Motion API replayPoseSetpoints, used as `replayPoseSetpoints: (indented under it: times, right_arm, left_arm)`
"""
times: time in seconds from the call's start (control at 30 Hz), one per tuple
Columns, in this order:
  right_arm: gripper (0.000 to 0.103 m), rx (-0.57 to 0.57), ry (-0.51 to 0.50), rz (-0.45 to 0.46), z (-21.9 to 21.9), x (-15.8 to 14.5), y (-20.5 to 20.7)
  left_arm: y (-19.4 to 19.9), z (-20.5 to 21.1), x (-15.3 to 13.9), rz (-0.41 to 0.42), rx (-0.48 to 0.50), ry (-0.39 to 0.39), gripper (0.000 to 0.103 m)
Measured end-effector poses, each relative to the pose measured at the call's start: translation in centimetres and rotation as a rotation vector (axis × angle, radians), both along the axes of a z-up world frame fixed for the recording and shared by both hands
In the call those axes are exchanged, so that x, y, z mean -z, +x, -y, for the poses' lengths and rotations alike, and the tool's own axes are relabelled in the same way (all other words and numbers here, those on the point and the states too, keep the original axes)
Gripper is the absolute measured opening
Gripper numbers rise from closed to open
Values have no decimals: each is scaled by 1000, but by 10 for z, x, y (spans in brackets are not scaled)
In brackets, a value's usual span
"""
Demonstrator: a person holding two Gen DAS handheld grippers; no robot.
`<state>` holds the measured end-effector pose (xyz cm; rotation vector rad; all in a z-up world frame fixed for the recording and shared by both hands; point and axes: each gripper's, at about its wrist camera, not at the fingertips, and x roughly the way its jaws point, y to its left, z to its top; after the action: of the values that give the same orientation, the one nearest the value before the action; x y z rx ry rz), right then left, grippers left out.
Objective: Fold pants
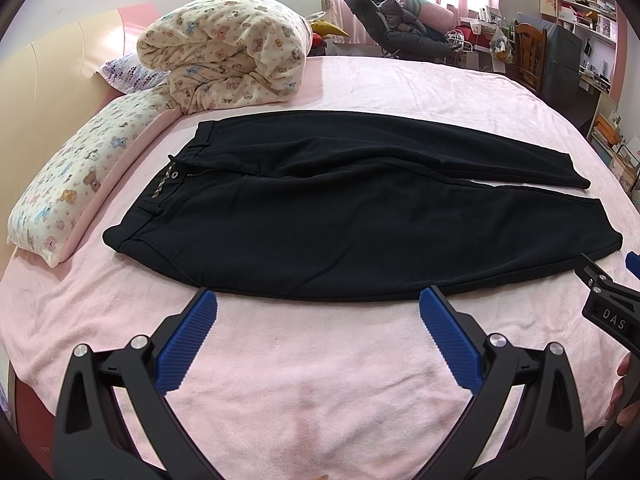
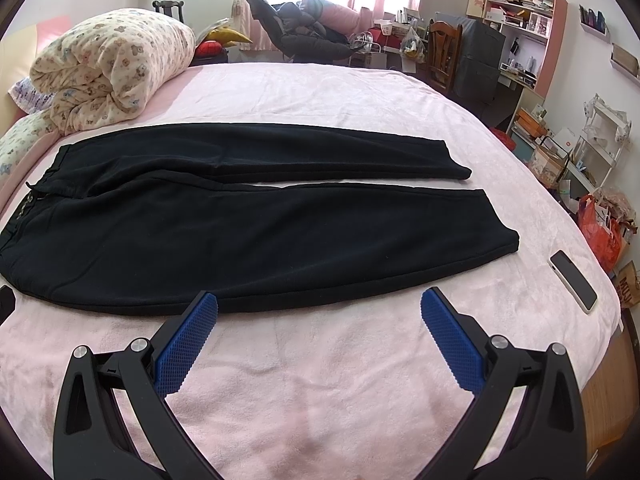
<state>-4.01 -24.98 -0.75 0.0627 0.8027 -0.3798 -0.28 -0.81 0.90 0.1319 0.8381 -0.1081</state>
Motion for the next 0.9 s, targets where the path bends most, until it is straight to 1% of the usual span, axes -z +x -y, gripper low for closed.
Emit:
replayPoseSetpoints:
  times: [0.3,0.5,0.6,0.73,0.8,0.9]
  right_arm:
    - [102,-1,-1,2,0,0,0]
    - [102,-7,26,22,7,-5,-1]
    - [102,-12,60,54,20,-9,-2]
    - [102,-31,104,87,46,-12,8]
    - [102,-50,117,84,58,-10,18]
    - [102,-113,120,68,75,-3,37]
  left_arm:
    - [0,0,0,2,1,1,101]
    - [0,-2,-1,3,-7,-13,101]
    - [2,-2,-1,3,-15,-25,101]
    - [11,1,3,10,-40,-31,101]
    - [19,5,6,14,-53,-26,101]
    - [35,13,10,-1,-83,-25,101]
